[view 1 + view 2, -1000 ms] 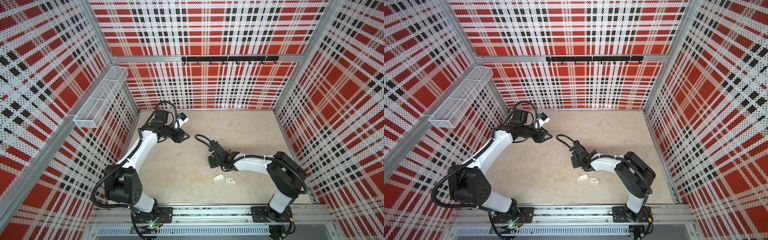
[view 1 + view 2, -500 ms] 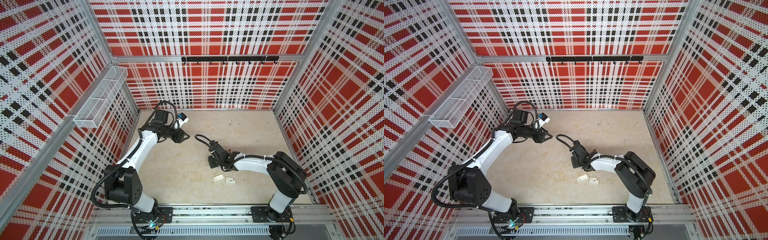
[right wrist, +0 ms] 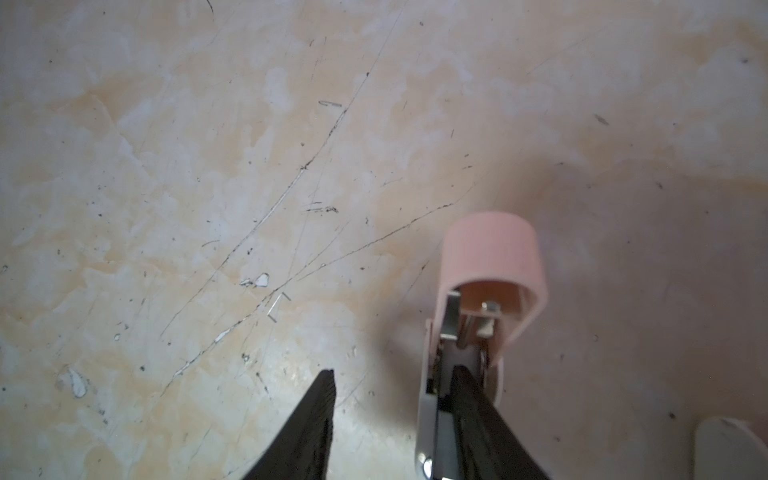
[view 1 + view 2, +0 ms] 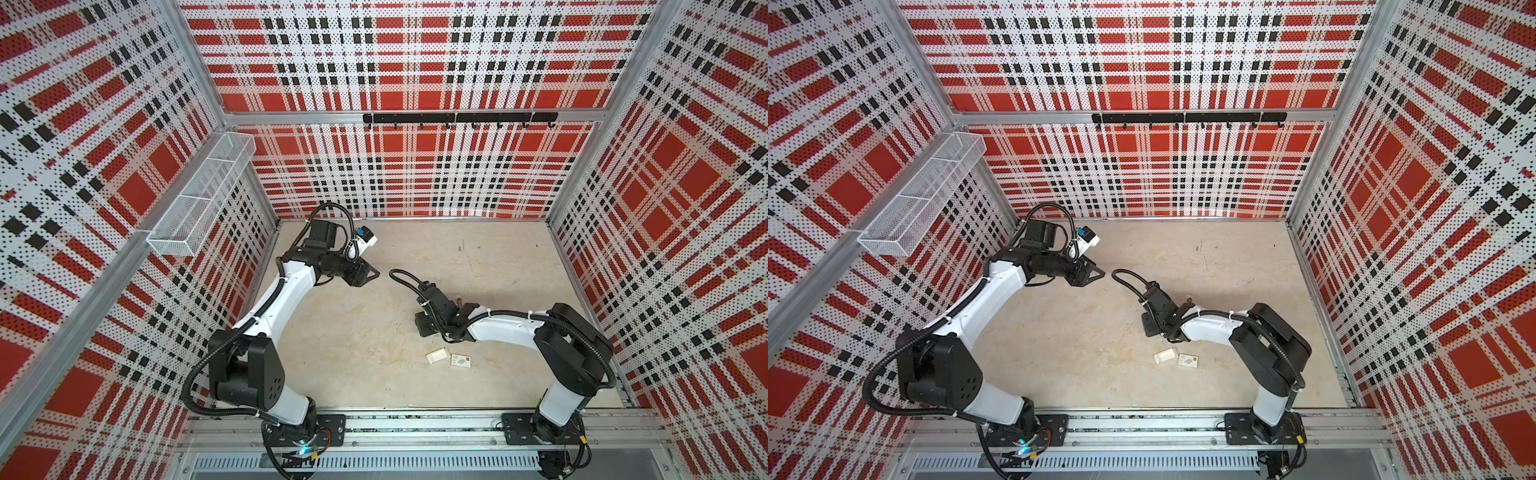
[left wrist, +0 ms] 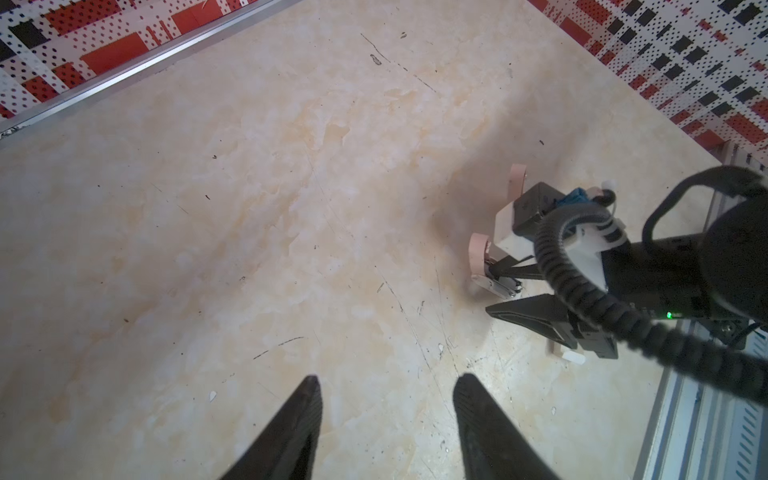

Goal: Load the staples into the stapler

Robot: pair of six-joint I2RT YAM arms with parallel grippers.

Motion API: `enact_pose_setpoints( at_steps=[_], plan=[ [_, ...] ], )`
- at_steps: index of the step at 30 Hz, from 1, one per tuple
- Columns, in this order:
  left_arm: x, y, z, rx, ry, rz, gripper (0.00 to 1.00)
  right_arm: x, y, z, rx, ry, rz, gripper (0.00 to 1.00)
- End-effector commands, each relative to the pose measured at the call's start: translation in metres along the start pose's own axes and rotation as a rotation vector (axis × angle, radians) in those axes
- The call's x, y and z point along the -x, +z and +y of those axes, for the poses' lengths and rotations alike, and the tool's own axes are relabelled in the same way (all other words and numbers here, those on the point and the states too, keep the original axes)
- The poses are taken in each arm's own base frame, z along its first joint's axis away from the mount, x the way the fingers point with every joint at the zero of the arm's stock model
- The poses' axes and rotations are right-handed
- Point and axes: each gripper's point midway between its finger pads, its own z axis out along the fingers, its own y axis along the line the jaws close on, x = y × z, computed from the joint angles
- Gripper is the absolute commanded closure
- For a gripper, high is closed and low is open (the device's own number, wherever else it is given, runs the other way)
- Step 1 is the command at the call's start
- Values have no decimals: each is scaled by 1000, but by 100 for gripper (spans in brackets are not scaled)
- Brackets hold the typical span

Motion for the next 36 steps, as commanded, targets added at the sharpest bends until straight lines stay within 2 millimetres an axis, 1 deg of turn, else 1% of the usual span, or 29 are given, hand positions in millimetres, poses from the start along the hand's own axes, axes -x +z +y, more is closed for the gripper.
enact_pose_setpoints(
  at_steps=[1,4,10,14,17,21,24,28,31,36],
  plan=[
    [9,-10,0,22,22,-31,44,16,-10,2,0,-24,-35,51],
    [11,-11,-1,22,26,-35,44,18,-13,3,4,-25,-41,51],
    [10,-11,0,24,24,-31,44,16,-15,2,12,-25,-46,51],
    [11,-11,-1,22,24,-32,44,7,-13,1,12,-25,-14,51],
    [11,-11,0,24,28,-33,44,4,-18,-3,3,-10,-25,51],
    [14,-11,2,32,37,-35,44,7,-27,-9,-9,-2,-59,50],
    [16,-12,2,33,49,-39,44,12,-31,-18,-55,31,-83,46],
    [16,-11,1,21,52,-39,44,12,-24,-20,-53,36,-70,42],
    [12,-10,0,13,58,-28,43,11,-17,-23,-67,34,-56,39],
    [3,-9,-3,8,69,-17,42,7,-4,-26,-60,37,-29,39]
  ],
)
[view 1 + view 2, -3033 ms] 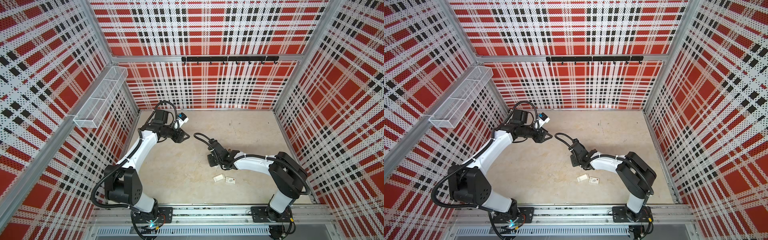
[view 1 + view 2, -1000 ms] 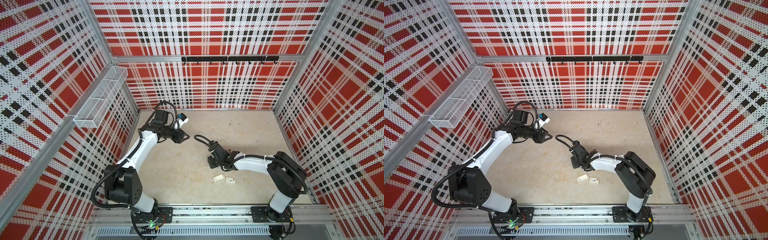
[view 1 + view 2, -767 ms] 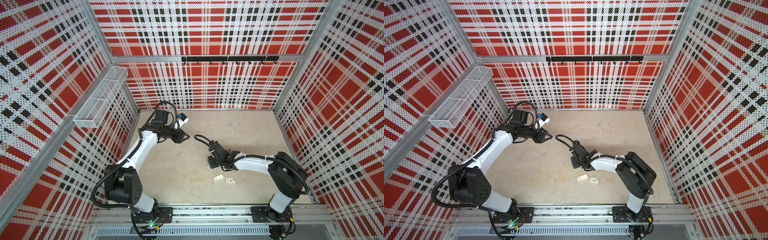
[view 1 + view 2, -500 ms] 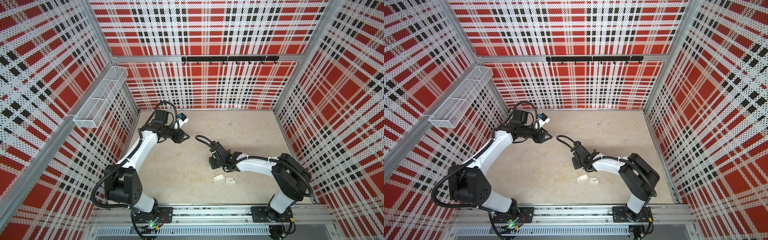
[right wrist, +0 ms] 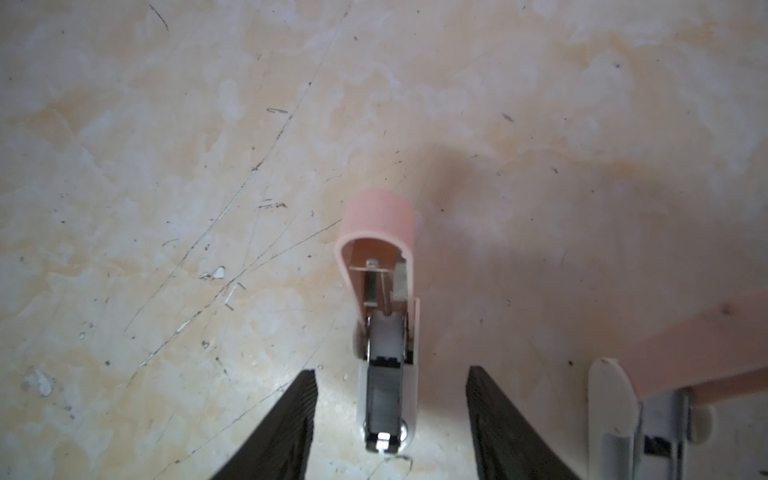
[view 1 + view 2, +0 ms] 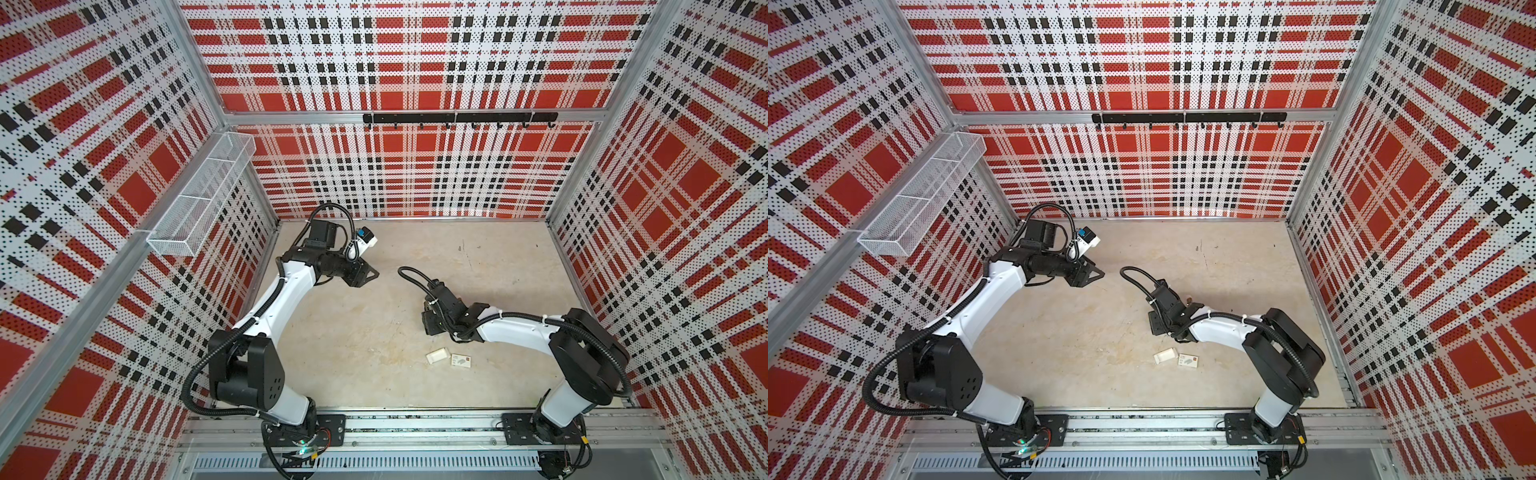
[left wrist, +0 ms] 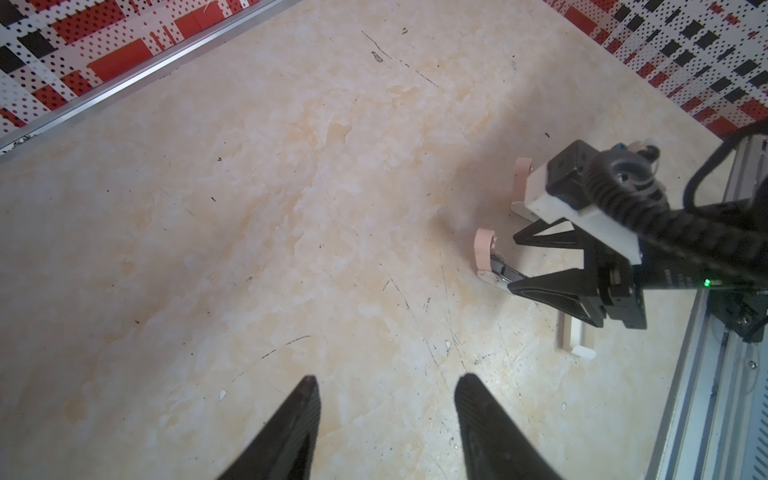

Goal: Load the staples into the stapler

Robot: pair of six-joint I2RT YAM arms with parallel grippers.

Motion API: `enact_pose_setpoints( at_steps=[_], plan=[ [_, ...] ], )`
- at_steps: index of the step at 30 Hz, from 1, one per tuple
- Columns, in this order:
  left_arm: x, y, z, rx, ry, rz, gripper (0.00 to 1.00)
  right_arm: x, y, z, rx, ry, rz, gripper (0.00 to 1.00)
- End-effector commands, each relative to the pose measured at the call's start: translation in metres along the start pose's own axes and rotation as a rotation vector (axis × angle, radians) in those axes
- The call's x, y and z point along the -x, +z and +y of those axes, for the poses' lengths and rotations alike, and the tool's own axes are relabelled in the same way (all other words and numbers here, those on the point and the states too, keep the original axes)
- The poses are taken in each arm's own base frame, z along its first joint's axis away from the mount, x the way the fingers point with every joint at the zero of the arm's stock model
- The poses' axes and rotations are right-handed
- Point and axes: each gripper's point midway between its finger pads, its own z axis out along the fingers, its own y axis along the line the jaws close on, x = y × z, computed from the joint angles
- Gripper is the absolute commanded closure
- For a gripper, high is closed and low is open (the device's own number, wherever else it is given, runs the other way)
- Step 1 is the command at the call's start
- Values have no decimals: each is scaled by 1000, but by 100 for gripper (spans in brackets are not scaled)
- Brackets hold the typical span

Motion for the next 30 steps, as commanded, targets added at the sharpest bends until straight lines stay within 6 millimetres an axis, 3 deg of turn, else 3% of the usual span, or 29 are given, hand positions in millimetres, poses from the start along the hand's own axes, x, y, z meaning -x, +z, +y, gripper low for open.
enact_pose_setpoints(
  at_steps=[1,14,19,23,30],
  plan=[
    [4,-10,-6,-5,34,-25,42,8,9,3,9,8,-18,39],
    [2,-15,-2,1,27,-18,42,-2,23,10,42,-103,23,43],
    [1,-16,-2,3,23,-13,42,-5,26,13,59,-140,34,50],
    [1,-18,-2,10,22,-12,42,-3,28,18,81,-172,32,62],
    [3,-24,0,24,18,-19,42,5,31,34,148,-217,22,67]
  ],
)
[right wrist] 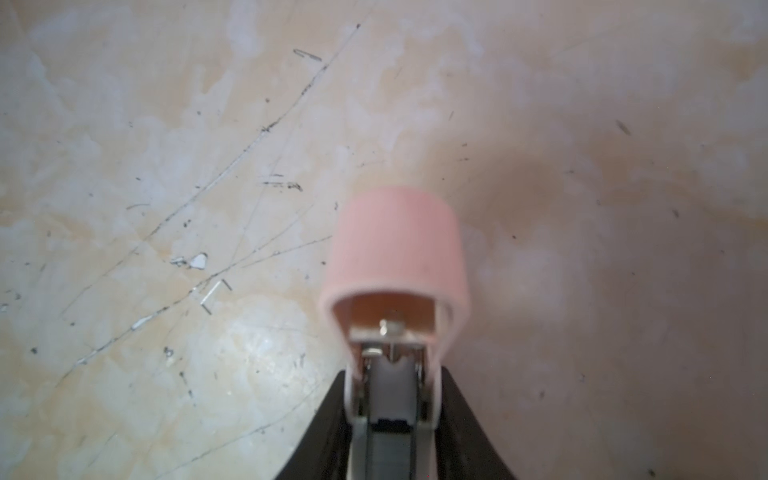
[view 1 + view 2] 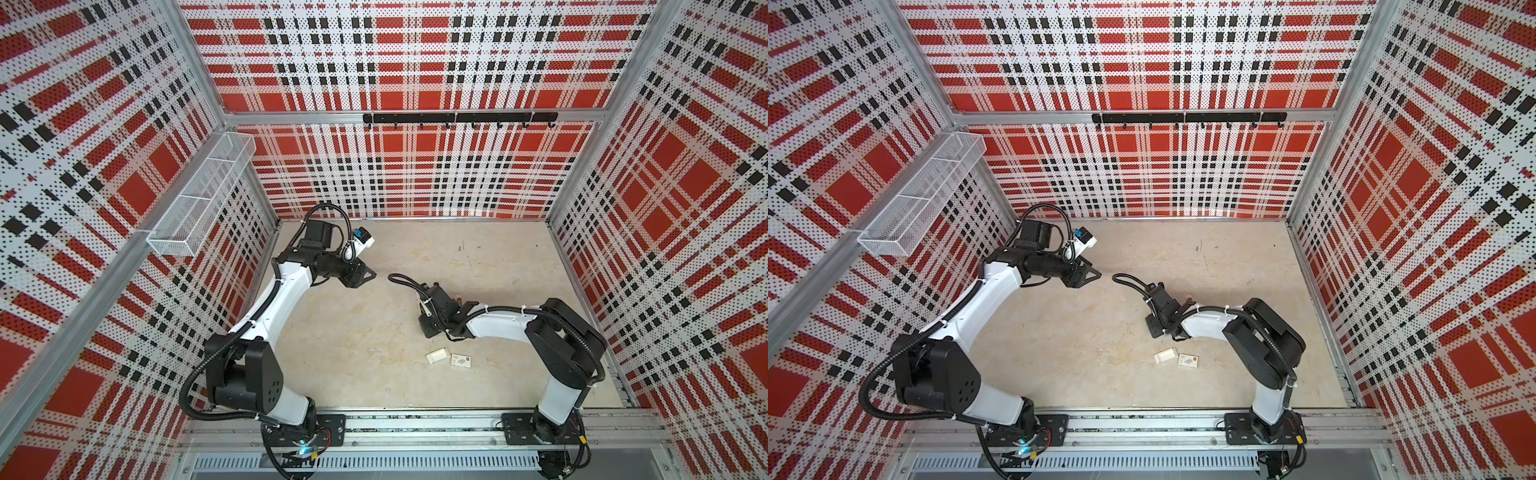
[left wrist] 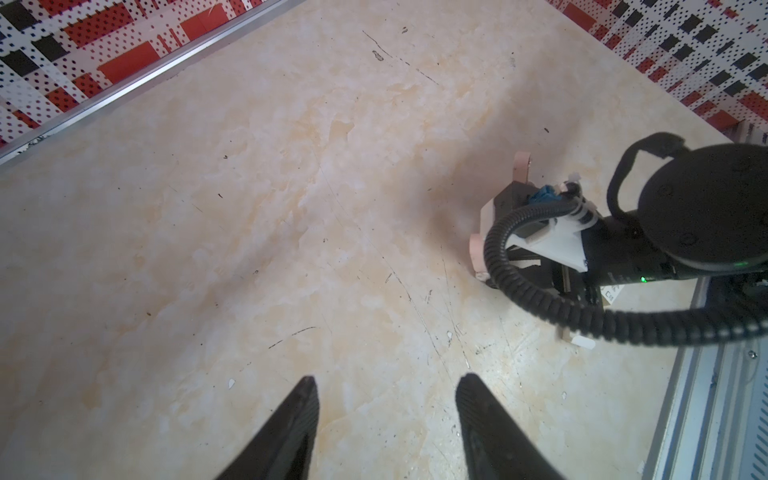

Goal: Load the staples into the stapler

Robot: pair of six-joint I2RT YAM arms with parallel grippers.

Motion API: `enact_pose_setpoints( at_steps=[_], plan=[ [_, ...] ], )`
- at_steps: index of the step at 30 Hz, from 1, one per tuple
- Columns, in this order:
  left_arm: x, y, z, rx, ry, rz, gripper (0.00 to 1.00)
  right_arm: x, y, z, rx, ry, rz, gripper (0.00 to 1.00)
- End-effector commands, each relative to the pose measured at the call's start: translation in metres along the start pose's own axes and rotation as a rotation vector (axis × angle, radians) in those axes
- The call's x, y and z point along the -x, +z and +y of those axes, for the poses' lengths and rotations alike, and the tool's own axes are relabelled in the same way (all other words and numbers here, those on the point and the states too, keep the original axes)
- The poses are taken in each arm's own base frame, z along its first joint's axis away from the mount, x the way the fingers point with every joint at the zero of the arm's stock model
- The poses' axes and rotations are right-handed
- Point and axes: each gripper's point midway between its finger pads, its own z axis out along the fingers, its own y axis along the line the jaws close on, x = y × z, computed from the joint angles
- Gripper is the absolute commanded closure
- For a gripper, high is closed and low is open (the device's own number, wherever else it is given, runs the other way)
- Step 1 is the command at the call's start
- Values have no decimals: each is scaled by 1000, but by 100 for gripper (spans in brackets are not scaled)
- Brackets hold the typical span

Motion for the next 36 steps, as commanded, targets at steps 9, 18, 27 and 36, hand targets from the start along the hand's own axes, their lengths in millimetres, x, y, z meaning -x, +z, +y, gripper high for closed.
enact_pose_setpoints(
  at_steps=[9,18,27,36],
  plan=[
    [-1,-22,9,30,-36,-25,42,31,10,50,170,-157,-47,66],
    [-16,-26,13,52,6,-2,38,43,11,72,214,-253,-63,57],
    [-19,-23,8,-7,21,2,34,65,-43,68,230,-162,-172,51],
    [-27,-5,-10,-171,130,87,35,32,-83,37,284,161,-56,63]
  ],
)
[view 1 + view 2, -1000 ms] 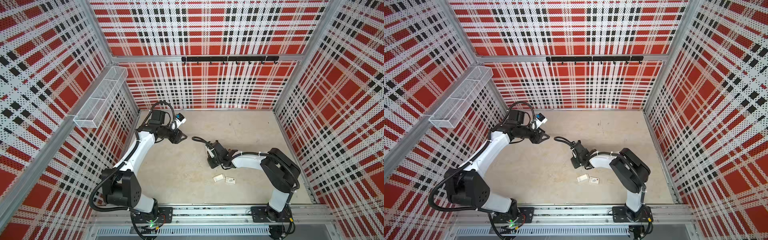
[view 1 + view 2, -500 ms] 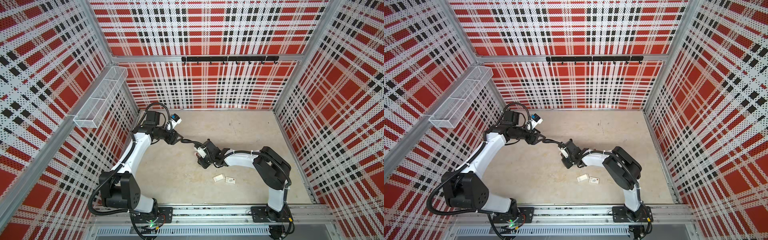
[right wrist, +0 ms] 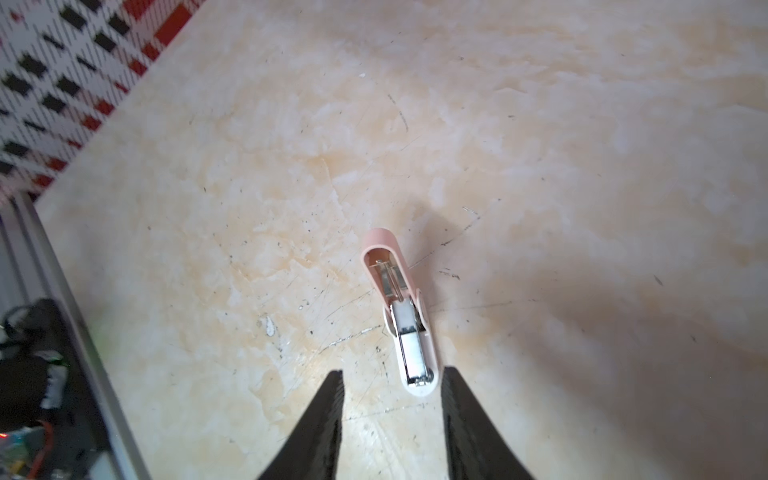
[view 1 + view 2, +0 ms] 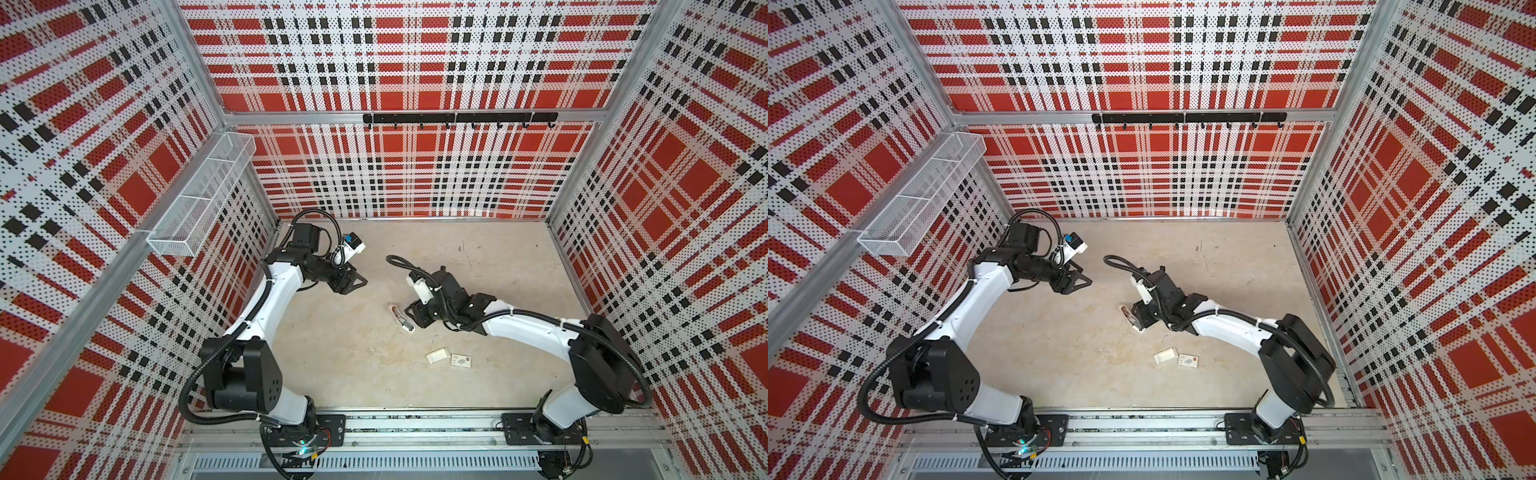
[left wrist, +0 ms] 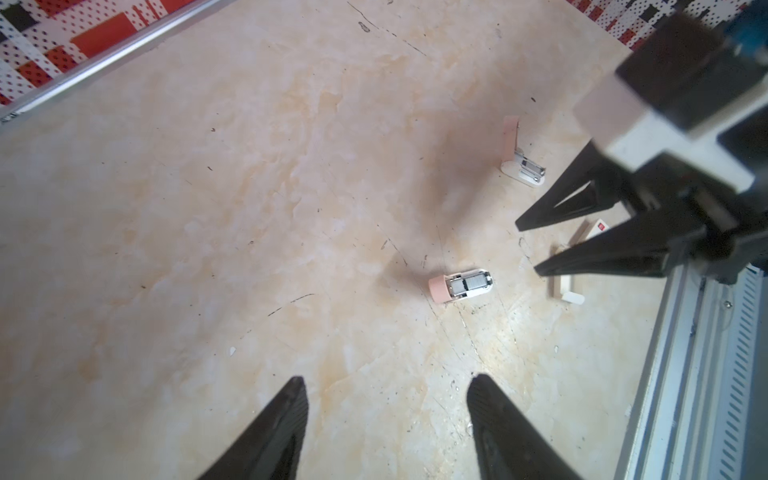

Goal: Load the staples into the stapler

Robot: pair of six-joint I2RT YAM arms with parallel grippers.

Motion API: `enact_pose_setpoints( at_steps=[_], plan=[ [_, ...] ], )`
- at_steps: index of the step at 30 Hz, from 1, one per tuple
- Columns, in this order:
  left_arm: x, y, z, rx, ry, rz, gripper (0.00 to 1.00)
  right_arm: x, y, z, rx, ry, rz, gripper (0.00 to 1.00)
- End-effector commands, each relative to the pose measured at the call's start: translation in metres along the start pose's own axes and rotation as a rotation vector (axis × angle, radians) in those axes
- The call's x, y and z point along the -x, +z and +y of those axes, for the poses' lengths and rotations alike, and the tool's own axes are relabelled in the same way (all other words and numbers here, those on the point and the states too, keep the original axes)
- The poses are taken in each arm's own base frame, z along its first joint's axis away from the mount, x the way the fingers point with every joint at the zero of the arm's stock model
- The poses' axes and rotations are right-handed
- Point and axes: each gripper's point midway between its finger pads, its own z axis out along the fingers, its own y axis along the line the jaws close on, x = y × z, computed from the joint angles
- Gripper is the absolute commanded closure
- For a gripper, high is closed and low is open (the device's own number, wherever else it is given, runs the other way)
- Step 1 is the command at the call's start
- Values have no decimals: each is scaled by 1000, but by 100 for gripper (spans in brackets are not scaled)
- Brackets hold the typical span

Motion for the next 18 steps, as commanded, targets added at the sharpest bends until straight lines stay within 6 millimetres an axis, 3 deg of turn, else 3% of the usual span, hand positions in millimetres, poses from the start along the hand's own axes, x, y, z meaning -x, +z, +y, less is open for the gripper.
enact_pose_setpoints(
  at_steps=[1,9,18],
  plan=[
    [-2,12,-15,-113,93,62,36,-37,-4,-6,17,170,119,65],
    [-13,59,-28,-263,199,224,40,-74,3,7,154,406,156,76],
    [-15,88,-30,-322,156,232,46,-77,29,11,221,458,177,79]
  ],
)
